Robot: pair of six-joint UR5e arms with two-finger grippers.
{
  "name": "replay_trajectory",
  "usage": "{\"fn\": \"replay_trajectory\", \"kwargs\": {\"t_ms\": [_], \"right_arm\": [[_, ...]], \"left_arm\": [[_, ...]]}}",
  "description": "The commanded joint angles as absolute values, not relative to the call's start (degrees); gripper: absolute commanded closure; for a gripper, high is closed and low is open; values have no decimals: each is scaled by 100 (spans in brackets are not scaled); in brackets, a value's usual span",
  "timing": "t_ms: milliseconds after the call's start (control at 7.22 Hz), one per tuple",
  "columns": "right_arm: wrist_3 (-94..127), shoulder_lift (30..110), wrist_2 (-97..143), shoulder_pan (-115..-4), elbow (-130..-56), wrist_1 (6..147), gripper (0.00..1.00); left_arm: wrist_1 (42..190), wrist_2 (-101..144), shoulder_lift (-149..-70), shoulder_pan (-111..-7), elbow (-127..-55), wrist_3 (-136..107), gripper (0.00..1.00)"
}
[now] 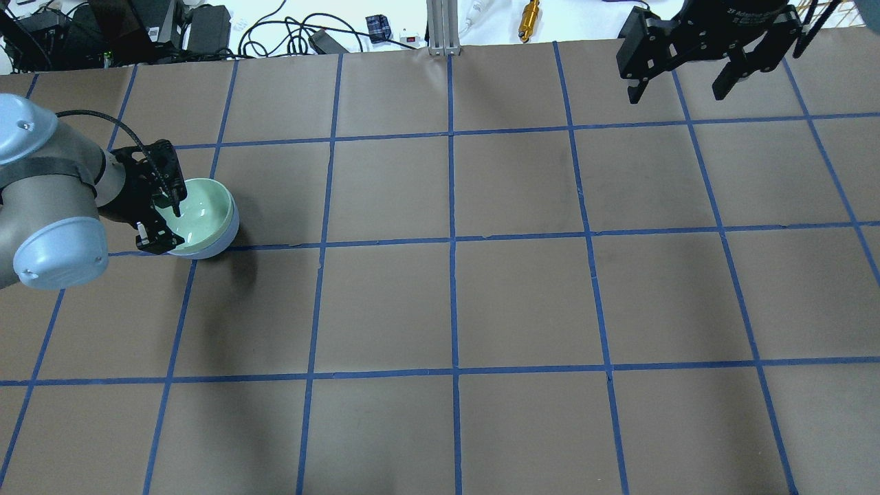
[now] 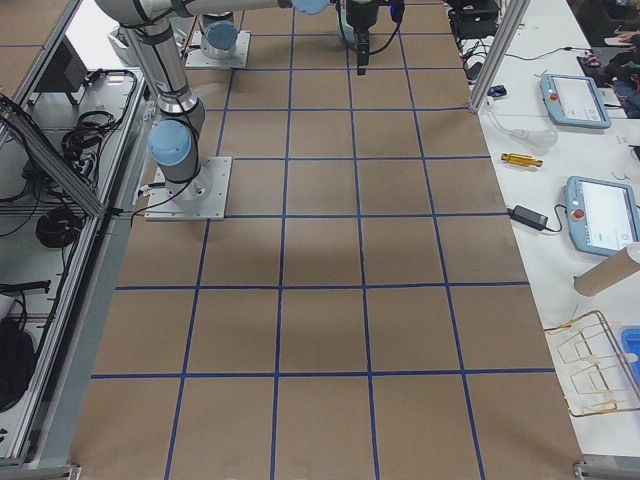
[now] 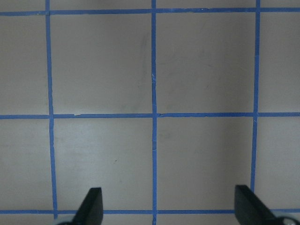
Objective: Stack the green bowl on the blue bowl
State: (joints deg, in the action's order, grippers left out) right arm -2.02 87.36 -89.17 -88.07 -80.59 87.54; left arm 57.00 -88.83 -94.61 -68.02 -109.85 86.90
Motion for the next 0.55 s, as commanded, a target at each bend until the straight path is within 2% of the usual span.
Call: {"fn": "replay_trajectory", "kwargs": {"t_ms": [0, 138, 415], "right_arm": [[-202, 8736, -8912, -8807, -8060, 8754, 0], [-202, 8736, -8921, -8807, -8060, 8754, 0], [-202, 8736, -8921, -8807, -8060, 8754, 0]], "left_arm": [[8292, -8921, -9063, -6829, -9491, 7801, 0], [9115, -8930, -9009, -6847, -8935, 7074, 0], [9527, -9077, -9018, -7309, -8702, 5080, 0]]}}
